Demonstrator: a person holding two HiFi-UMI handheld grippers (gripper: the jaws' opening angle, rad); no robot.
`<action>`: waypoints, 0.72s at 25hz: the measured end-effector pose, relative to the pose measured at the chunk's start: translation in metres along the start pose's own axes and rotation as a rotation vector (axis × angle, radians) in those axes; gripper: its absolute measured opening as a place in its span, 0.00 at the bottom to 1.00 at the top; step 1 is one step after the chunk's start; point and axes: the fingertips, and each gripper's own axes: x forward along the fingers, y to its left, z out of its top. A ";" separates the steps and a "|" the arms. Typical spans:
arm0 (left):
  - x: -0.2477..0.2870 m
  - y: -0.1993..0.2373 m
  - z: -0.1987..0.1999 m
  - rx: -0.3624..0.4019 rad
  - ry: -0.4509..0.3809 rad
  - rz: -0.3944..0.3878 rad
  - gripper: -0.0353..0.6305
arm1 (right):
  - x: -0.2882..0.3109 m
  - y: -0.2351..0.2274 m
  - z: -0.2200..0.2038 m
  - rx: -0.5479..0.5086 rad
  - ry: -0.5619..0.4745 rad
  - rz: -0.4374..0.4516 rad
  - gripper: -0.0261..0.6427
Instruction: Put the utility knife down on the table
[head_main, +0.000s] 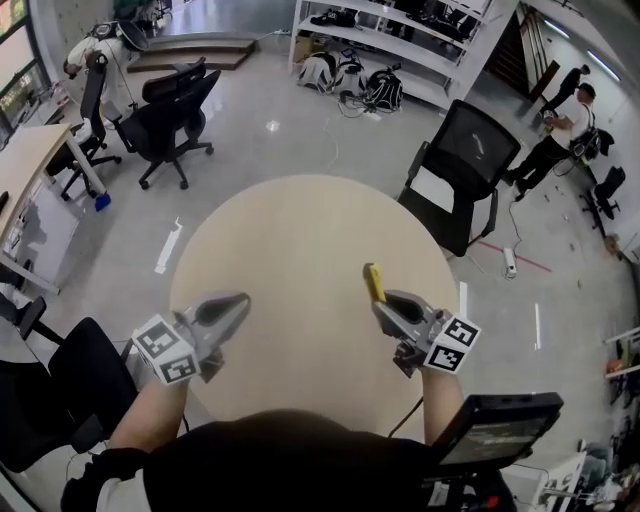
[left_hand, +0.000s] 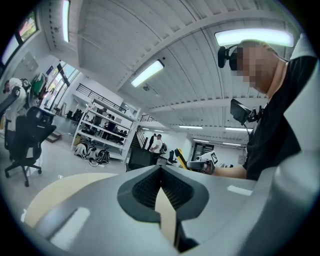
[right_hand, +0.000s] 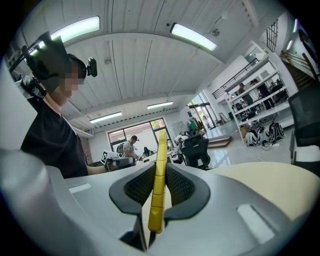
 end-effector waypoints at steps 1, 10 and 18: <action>0.008 0.009 -0.002 -0.001 0.007 0.001 0.05 | 0.004 -0.013 -0.002 0.005 0.003 -0.003 0.16; 0.107 0.116 -0.029 0.025 0.062 0.000 0.05 | 0.051 -0.163 -0.013 0.039 0.055 -0.060 0.16; 0.198 0.222 -0.059 0.023 0.032 0.049 0.05 | 0.112 -0.304 -0.038 0.001 0.203 -0.065 0.16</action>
